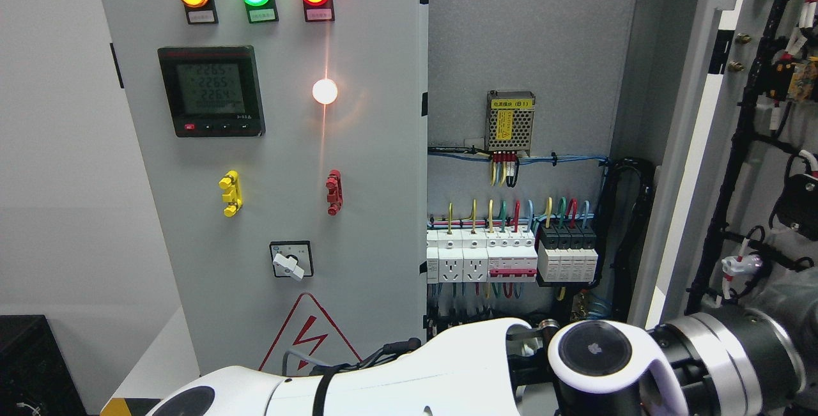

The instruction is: Open door with both hands

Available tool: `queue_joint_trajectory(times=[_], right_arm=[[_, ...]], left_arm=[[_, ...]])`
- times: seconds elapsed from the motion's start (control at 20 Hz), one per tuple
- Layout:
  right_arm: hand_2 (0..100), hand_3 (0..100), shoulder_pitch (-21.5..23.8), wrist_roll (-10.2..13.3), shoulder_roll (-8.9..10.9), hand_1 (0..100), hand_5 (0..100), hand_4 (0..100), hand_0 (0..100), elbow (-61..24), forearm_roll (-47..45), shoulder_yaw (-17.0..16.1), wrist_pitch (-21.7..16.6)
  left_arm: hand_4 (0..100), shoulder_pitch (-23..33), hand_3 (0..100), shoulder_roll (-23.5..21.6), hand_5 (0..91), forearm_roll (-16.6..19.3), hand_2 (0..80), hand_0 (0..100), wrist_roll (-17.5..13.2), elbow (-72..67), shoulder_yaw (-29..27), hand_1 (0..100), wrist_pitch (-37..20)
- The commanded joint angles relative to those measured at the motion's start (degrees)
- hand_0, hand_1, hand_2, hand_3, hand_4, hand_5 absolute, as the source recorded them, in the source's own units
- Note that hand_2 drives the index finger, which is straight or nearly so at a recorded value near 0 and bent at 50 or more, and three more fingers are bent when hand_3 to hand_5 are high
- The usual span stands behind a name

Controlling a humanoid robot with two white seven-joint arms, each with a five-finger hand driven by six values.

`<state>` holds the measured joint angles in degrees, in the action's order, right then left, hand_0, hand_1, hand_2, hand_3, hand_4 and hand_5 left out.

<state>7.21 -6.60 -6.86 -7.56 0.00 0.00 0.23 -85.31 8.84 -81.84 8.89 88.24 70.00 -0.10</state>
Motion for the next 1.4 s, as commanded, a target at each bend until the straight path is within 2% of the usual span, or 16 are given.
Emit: queue_joint_trajectory(times=[0.0,0.3,0.5,1.0,1.35], right_arm=[[0,0,0.0,0.0,0.00,0,0,0,19,0.0,-1.4,0.2,-0.1],[0,0,0.0,0.0,0.00,0,0,0,19,0.0,-1.4,0.2,-0.1],[0,0,0.0,0.0,0.00,0,0,0,19,0.0,-1.4,0.2,-0.1],[0,0,0.0,0.0,0.00,0,0,0,19,0.0,-1.4,0.2,-0.1],[0,0,0.0,0.0,0.00,0,0,0,19,0.0,-1.4,0.2,-0.1]], left_arm=[[0,-0.4,0,2.1,0.0,-0.2,0.0,0,0.0,-3.0,0.3,0,-0.1],[0,-0.4,0,2.1,0.0,-0.2,0.0,0,0.0,-2.7,0.3,0,-0.1],[0,0.0,0,0.4,0.0,-0.3,0.0,0,0.0,-0.2,0.1,0,-0.1],[0,2.3,0,-17.7,0.0,-0.5,0.0,0,0.0,15.6,-1.2,0,-0.3],[0,11.5,0,-31.8,0.0,-0.8,0.0,0,0.0,24.3,-5.4,0,-0.3]])
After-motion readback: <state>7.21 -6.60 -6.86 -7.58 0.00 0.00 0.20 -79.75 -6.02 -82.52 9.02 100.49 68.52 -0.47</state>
